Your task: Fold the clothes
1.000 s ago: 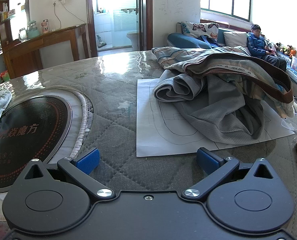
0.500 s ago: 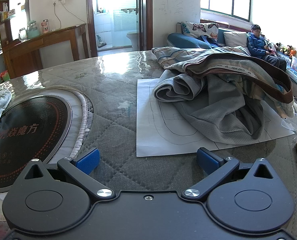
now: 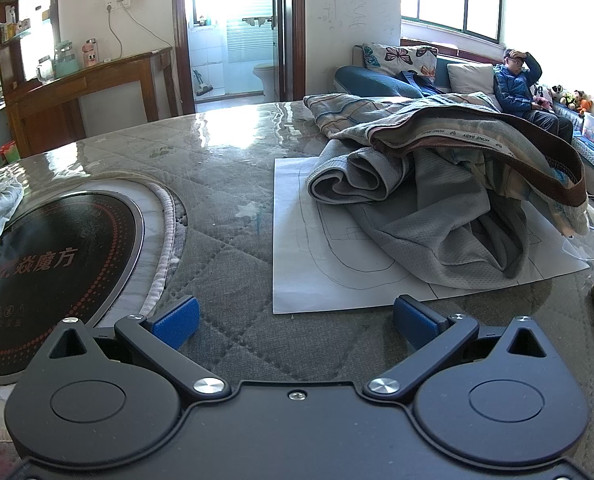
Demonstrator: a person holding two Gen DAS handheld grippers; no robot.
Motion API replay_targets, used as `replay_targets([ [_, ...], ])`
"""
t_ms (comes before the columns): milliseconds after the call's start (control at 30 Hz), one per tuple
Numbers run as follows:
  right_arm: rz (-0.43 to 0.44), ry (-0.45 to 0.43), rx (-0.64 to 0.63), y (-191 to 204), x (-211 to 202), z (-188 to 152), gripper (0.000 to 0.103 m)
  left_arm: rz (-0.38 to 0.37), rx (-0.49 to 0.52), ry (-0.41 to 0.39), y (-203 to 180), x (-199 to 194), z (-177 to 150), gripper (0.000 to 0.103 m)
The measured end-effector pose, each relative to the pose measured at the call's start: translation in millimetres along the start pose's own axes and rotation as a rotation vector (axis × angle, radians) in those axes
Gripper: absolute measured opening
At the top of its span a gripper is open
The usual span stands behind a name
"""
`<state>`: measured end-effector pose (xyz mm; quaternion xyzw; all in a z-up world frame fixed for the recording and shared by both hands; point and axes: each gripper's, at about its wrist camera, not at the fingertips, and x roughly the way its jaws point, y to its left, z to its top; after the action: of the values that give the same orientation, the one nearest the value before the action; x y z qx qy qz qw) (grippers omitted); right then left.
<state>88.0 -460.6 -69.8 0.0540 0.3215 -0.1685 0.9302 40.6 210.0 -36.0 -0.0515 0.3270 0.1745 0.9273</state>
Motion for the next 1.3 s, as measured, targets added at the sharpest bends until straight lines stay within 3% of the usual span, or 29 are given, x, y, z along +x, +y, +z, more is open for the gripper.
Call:
replay_targets([
  [1300,-0.001,0.001,-0.001,3.6,0.4,-0.1,0.103,0.000,0.000,0.000,0.1,0.1,-0.3,0.103],
])
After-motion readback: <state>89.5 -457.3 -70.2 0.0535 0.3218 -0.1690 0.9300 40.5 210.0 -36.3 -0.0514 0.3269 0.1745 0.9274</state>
